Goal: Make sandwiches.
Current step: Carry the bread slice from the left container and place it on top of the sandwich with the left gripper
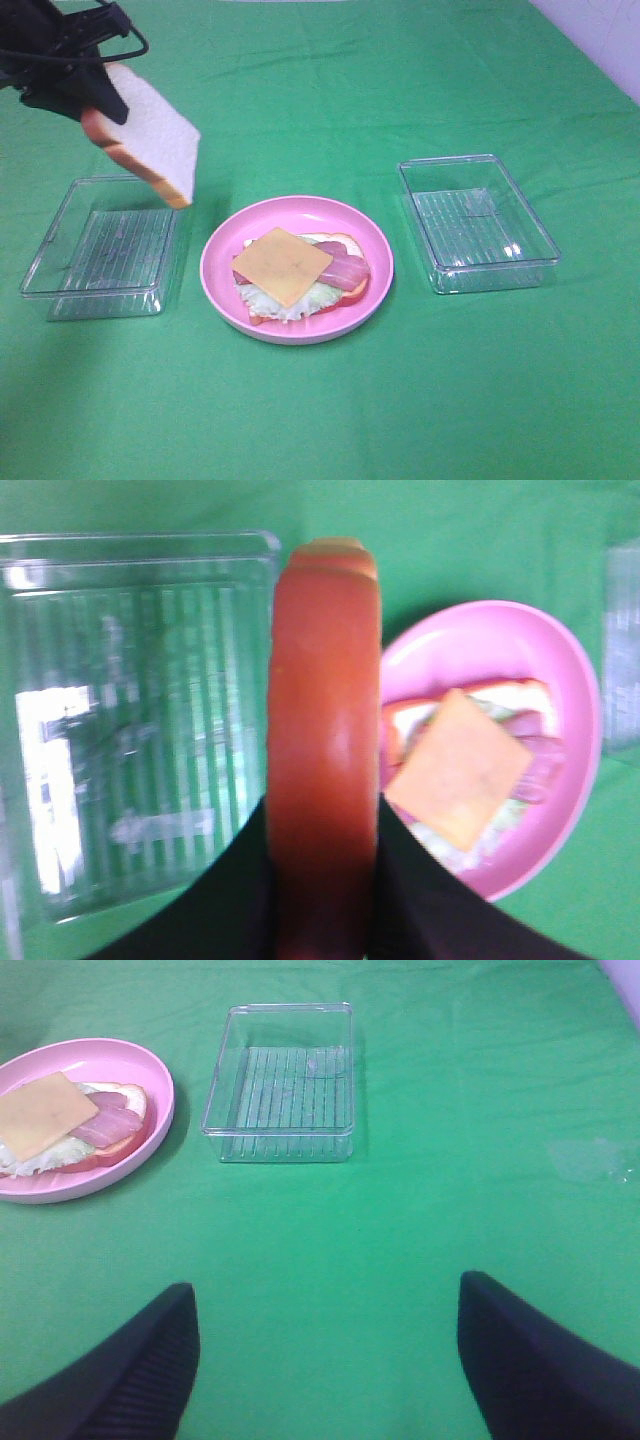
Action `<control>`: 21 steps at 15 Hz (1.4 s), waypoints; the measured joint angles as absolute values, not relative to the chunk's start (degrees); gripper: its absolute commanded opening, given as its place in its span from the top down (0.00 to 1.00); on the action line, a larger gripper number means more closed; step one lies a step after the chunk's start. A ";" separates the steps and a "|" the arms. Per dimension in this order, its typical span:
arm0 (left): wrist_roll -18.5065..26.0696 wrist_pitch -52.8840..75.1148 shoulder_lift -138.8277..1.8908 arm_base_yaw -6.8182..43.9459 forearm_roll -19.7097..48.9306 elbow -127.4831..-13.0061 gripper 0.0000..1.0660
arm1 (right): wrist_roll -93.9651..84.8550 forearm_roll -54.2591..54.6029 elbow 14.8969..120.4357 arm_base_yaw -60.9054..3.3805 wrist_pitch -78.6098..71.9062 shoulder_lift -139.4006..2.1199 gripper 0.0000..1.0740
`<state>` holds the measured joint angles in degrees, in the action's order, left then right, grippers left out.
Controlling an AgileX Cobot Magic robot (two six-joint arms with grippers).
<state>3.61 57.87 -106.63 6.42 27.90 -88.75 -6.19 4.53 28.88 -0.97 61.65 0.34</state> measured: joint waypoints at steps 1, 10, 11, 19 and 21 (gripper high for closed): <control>8.77 57.87 -106.74 7.85 34.55 -88.75 1.00 | -6.19 4.53 28.88 -0.97 61.65 0.34 0.35; 15.81 53.46 -116.60 21.26 49.85 -88.75 1.00 | -6.19 4.64 28.88 -0.97 61.65 0.34 0.35; 15.81 53.46 -116.60 21.26 49.85 -88.75 1.00 | -6.19 4.64 28.88 -0.97 61.65 0.34 0.35; 2.01 48.64 -119.40 24.58 40.45 -88.75 1.00 | -6.19 4.70 28.88 -0.97 61.65 0.34 0.35; 1.72 47.38 -119.98 24.75 41.20 -88.75 1.00 | -6.19 4.70 28.88 -0.97 61.65 0.34 0.35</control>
